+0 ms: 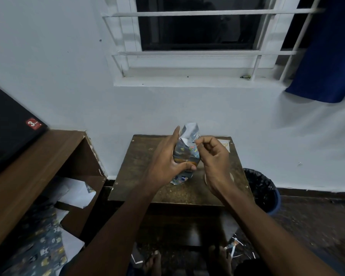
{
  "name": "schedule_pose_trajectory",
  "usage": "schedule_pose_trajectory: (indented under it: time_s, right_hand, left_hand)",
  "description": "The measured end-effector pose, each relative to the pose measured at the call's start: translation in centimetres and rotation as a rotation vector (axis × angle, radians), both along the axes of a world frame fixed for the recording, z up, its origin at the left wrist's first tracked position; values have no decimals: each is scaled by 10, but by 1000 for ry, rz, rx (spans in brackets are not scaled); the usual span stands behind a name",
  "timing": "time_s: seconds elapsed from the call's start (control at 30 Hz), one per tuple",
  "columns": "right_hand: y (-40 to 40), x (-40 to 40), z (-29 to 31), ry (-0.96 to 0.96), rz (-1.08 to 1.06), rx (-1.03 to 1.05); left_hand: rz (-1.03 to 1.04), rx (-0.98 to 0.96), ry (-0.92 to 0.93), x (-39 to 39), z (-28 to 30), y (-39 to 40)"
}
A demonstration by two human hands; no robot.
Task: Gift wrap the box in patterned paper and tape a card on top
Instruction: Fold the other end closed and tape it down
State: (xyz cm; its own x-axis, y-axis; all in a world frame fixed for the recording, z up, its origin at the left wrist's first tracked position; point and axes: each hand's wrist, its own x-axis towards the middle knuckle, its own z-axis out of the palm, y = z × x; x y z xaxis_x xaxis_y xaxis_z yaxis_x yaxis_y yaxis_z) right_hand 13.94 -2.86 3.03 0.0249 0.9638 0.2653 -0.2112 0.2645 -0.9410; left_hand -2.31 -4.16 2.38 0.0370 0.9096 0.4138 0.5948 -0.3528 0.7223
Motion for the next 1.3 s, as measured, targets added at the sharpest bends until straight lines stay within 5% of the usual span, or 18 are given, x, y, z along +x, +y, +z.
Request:
schedule_pose_trajectory:
  time_s: [0.33,0.67,1.03,1.3]
  right_hand:
    - [-10,-3,6,-49,185,-40]
    - [-6,16,7,-246,403,50]
    - [2,9,8,-189,276,-35]
    - [6,10,3,-167,278,-4]
  left_hand:
    - [-9,51,19,0,-1,2]
    - [-59,25,-303,3,2,-2]
    - [-81,82,-211,1,0,-2]
    - [-157,8,-407,-1,4,0]
